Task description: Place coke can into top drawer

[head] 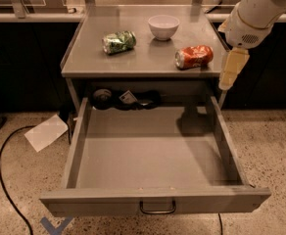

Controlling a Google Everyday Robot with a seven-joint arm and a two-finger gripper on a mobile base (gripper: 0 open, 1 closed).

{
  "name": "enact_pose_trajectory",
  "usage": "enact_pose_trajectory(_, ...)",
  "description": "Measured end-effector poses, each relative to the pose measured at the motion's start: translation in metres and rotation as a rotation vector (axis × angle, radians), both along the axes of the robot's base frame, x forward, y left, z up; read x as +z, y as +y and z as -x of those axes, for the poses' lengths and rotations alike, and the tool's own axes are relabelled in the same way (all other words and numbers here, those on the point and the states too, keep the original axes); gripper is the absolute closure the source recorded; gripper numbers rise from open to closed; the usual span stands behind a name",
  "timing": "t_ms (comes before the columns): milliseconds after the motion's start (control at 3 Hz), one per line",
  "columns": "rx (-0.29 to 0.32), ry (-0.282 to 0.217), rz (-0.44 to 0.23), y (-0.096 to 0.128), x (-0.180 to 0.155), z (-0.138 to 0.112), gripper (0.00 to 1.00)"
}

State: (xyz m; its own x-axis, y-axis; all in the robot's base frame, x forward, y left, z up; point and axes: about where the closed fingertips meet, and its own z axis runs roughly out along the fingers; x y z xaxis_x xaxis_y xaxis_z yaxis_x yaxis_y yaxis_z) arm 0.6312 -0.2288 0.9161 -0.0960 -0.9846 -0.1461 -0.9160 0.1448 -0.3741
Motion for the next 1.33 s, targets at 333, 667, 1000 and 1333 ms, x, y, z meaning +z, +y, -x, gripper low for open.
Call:
enact_pose_trajectory(333, 0.003, -0.003, -0.014, 0.0, -0.01, -0.038, 0.0)
enact_pose_trajectory(667, 0.053, 0.017, -0.029, 0.011, -0.023, -0.067, 0.0)
enact_pose_trajectory(1000, 0.053, 0.017, -0.029, 0.011, -0.023, -0.067, 0.0)
enact_pose_trajectory(1333, 0.085, 0.003, -0.045, 0.022, -0.026, -0.082, 0.0)
